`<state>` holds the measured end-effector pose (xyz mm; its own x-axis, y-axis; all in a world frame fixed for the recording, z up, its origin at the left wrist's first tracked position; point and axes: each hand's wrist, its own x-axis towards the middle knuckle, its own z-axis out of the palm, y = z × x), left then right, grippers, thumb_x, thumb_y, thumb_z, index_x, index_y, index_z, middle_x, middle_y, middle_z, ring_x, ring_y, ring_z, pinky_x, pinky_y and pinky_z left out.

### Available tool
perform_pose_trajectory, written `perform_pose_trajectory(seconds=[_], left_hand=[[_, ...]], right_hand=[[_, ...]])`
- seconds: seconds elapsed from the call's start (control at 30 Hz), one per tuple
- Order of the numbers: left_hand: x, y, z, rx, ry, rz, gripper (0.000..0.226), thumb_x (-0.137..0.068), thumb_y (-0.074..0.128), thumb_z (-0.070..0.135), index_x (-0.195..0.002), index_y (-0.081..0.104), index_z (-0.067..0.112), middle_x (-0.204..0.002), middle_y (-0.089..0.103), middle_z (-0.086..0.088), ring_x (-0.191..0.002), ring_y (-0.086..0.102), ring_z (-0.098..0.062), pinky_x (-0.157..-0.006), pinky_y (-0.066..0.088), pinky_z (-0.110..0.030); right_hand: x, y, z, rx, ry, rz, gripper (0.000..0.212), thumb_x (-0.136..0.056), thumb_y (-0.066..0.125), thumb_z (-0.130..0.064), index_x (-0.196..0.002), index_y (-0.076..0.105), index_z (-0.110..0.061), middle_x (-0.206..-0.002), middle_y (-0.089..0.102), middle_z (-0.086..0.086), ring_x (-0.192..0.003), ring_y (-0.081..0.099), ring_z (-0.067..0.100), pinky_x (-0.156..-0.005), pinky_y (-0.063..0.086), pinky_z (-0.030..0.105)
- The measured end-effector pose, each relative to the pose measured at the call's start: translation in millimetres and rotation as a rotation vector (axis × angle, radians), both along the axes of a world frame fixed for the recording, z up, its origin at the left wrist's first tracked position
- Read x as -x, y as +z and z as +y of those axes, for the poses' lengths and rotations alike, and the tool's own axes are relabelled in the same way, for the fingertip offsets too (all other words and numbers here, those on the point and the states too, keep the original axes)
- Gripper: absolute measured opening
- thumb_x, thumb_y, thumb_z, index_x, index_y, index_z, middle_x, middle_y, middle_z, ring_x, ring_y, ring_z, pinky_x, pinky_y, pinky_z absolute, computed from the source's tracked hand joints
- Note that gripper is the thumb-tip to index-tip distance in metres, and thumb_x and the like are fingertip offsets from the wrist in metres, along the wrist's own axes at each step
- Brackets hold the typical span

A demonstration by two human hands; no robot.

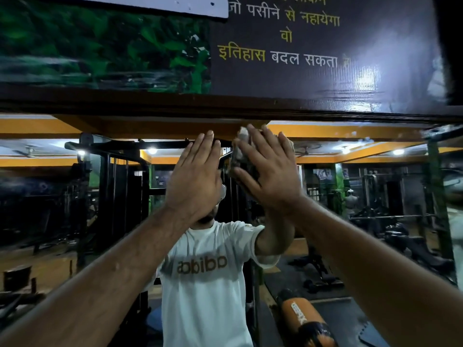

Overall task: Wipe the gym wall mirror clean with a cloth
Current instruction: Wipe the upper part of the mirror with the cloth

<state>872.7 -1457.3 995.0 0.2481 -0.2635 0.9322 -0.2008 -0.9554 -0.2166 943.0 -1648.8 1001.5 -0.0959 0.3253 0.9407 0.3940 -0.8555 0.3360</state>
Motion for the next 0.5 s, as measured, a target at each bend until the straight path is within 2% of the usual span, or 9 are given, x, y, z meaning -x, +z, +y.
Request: perform_pose_trajectory(seconds=[0.07, 0.17, 0.2, 0.33, 0.37, 0.5], left_hand=[[3, 1, 4, 0.005, -0.02, 0.001, 0.062, -0.102, 0.048, 0.022, -0.158, 0.025, 0.007, -0.168, 0.015, -0.011, -0.156, 0.011, -0.023, -0.121, 0.003, -0.031], [6, -1, 13, 0.035, -0.01, -0.03, 0.061, -0.099, 0.051, 0.018, -0.155, 0.031, 0.004, -0.166, 0.022, -0.014, -0.154, 0.017, -0.026, -0.123, 0.005, -0.033], [6, -2, 17, 0.045, -0.003, -0.032, 0.06, -0.1, 0.05, 0.019, -0.155, 0.031, 0.004, -0.166, 0.022, -0.014, -0.155, 0.016, -0.025, -0.124, 0.006, -0.034], [1, -6, 26, 0.034, 0.025, -0.021, 0.059, -0.103, 0.043, 0.025, -0.157, 0.028, 0.005, -0.167, 0.017, -0.013, -0.155, 0.012, -0.024, -0.127, 0.01, -0.037], [1, -7, 28, 0.031, 0.028, -0.022, 0.059, -0.103, 0.043, 0.025, -0.157, 0.027, 0.005, -0.167, 0.017, -0.013, -0.155, 0.012, -0.024, -0.127, 0.011, -0.037], [2, -12, 36, 0.035, 0.025, -0.026, 0.06, -0.102, 0.045, 0.023, -0.156, 0.029, 0.005, -0.167, 0.018, -0.014, -0.155, 0.013, -0.025, -0.126, 0.009, -0.036]], right_hand=[[-4, 8, -12, -0.013, -0.015, -0.011, 0.068, -0.103, 0.031, -0.068, -0.158, 0.042, -0.029, -0.17, 0.03, 0.005, -0.16, 0.02, 0.028, -0.127, 0.016, 0.055], [0, 18, 6, -0.326, -0.01, 0.054, 0.068, -0.103, 0.031, -0.067, -0.16, 0.04, -0.03, -0.172, 0.026, 0.005, -0.161, 0.015, 0.029, -0.128, 0.011, 0.054], [2, 17, 18, -0.353, -0.001, 0.066, 0.069, -0.103, 0.031, -0.066, -0.161, 0.039, -0.029, -0.172, 0.025, 0.005, -0.161, 0.014, 0.029, -0.129, 0.01, 0.054], [3, 10, 28, -0.006, -0.003, -0.019, 0.068, -0.103, 0.036, -0.065, -0.159, 0.042, -0.027, -0.171, 0.029, 0.006, -0.16, 0.019, 0.029, -0.128, 0.014, 0.055], [2, 12, 22, 0.022, -0.008, -0.04, 0.067, -0.103, 0.039, -0.064, -0.159, 0.043, -0.027, -0.17, 0.03, 0.006, -0.16, 0.021, 0.029, -0.128, 0.015, 0.054], [6, 17, 41, -0.293, 0.018, 0.055, 0.066, -0.103, 0.037, -0.066, -0.159, 0.041, -0.031, -0.171, 0.027, 0.003, -0.161, 0.016, 0.027, -0.129, 0.008, 0.051]])
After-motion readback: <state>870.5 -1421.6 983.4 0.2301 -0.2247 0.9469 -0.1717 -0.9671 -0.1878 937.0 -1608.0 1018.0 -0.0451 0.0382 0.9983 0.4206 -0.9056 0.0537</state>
